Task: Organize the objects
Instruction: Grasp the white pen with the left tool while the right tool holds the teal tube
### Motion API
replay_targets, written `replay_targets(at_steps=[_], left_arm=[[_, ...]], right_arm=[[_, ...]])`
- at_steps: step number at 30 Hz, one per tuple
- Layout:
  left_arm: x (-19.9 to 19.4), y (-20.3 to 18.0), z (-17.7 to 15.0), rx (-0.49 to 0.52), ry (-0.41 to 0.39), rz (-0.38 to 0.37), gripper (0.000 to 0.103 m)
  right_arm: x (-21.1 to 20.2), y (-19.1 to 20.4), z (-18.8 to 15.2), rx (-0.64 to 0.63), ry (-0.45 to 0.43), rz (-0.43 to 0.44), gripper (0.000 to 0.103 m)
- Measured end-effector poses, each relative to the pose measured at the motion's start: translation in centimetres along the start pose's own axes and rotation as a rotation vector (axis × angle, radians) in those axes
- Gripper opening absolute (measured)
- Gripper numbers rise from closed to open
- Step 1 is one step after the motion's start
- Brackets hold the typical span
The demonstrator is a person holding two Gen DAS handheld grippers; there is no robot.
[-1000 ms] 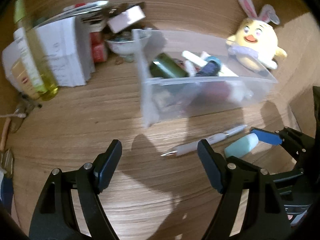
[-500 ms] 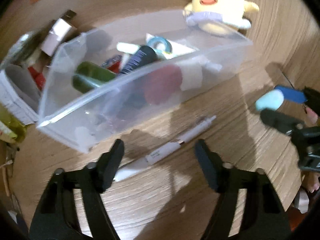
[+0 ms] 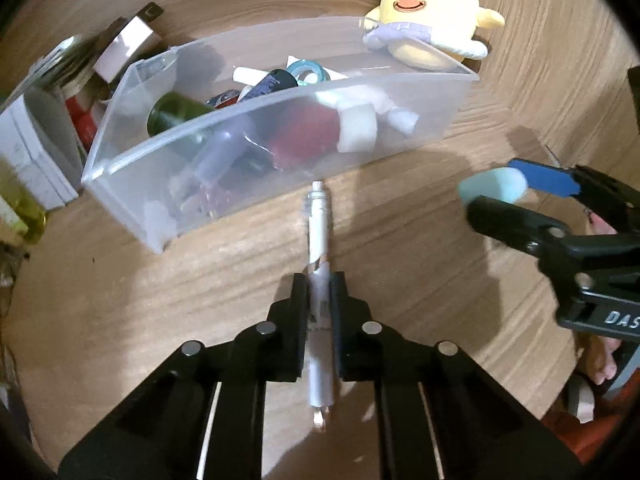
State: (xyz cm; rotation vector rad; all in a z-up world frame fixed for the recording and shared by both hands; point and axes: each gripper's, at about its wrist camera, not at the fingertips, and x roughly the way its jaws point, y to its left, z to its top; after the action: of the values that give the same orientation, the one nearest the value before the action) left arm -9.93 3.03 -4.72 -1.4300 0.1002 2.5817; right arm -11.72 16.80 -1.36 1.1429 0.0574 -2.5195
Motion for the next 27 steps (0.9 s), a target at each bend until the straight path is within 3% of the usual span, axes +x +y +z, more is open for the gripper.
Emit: replay_targets(at_steps=[10,27], left_arm=[[-3.0,-0.2,-1.8,-0.071,-0.08,-0.023,0.01],[-7.5,1.1,1.3,-0.146,-0.268,-0.029,0.01]], right_arm=[[0.1,1.4,0.0,-0.021,-0.001,0.05,0.071],[-2.1,2.5,2.8,-0.013,-0.104,0.097,0.071]])
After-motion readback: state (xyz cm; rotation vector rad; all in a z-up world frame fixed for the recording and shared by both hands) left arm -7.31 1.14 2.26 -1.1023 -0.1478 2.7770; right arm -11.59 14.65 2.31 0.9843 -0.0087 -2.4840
